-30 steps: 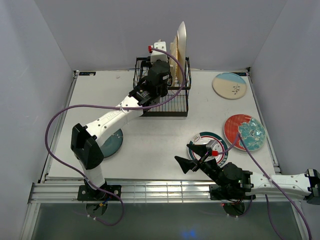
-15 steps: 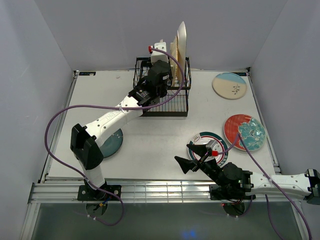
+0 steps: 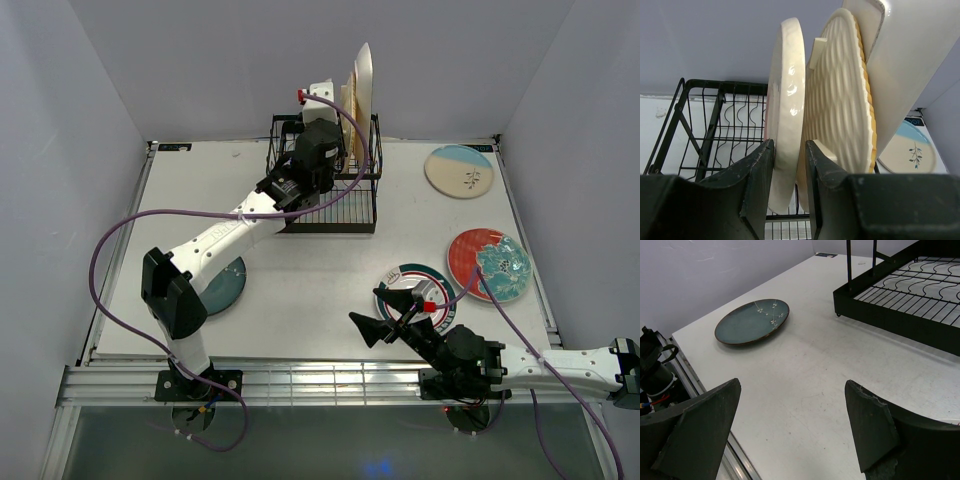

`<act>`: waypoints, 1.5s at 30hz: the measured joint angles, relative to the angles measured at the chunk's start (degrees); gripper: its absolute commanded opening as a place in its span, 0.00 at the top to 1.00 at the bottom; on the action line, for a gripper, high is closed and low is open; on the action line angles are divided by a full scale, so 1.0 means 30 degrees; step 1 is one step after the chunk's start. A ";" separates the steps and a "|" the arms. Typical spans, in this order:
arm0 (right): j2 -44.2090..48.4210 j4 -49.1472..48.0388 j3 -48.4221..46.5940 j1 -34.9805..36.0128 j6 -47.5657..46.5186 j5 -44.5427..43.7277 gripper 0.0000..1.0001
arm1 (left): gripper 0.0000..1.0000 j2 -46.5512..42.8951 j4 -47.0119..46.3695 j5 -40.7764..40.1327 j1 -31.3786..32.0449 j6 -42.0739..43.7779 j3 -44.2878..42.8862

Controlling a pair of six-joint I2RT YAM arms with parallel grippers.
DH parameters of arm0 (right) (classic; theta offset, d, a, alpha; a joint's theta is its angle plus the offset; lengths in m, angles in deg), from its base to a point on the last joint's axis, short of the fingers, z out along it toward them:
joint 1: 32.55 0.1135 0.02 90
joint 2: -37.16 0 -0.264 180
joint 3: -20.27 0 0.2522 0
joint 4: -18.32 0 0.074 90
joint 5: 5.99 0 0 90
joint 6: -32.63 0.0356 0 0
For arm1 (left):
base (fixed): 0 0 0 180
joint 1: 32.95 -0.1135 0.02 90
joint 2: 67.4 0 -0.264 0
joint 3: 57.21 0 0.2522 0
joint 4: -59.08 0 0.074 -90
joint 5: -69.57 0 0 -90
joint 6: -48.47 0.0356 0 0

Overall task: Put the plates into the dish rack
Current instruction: Insert the plate into the dish rack.

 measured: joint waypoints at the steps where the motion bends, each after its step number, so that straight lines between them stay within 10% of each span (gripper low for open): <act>1: 0.0000 0.0000 0.0000 0.0000 0.0000 0.0000 0.10 | 0.59 0.0015 0.0015 0.0015 0.0000 -0.0007 -0.0095; 29: -0.0510 -0.0007 0.0000 0.0000 0.0000 0.0066 0.10 | 0.57 -0.0109 0.0022 0.0525 0.0000 -0.0015 -0.0408; 45: -0.0532 0.0255 0.0000 0.0000 0.0204 -0.0036 0.10 | 0.35 -0.4561 -0.1443 0.0721 0.0007 0.0729 0.2288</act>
